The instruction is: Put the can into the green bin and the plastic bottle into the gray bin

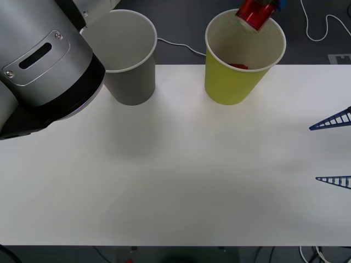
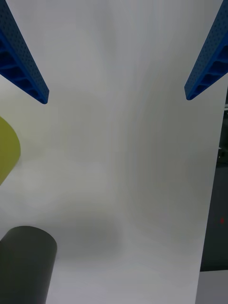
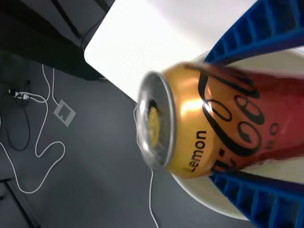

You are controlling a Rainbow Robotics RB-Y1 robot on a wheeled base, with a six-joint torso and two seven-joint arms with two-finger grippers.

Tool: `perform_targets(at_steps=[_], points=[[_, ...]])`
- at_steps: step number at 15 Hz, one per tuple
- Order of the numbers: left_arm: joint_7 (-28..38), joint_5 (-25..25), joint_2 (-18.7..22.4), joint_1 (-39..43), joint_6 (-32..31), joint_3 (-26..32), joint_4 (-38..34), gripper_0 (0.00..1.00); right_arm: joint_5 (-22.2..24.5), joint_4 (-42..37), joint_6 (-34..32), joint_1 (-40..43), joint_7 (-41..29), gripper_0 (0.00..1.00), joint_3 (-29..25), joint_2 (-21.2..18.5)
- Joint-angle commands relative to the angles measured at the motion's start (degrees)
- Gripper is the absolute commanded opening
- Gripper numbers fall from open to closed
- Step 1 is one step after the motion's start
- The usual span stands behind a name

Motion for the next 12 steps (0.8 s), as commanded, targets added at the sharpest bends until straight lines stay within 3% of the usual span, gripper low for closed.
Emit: perform_targets(at_steps=[1,3,9,12], points=[[-0.2,0.4,0.1,-0.1,-1.0,0.0,-0.1,1.00,0.0,0.0,0.0,0.0,0.0,1.00,0.0,0.0],[-0.7,1.2,1.4,-0.6,-4.0,0.0,-1.7,1.00,0.0,0.0,0.0,0.0,0.0,1.00,0.0,0.0],[-4.9,7.6,11.5,-0.1,-15.0,0.0,-12.2,1.00,0.0,0.0,0.0,0.0,0.0,1.00,0.0,0.0],[-2.9,7.9,19.3,4.9,-16.7,0.0,-26.4,1.00,0.0,0.0,0.0,0.0,0.0,1.00,0.0,0.0]])
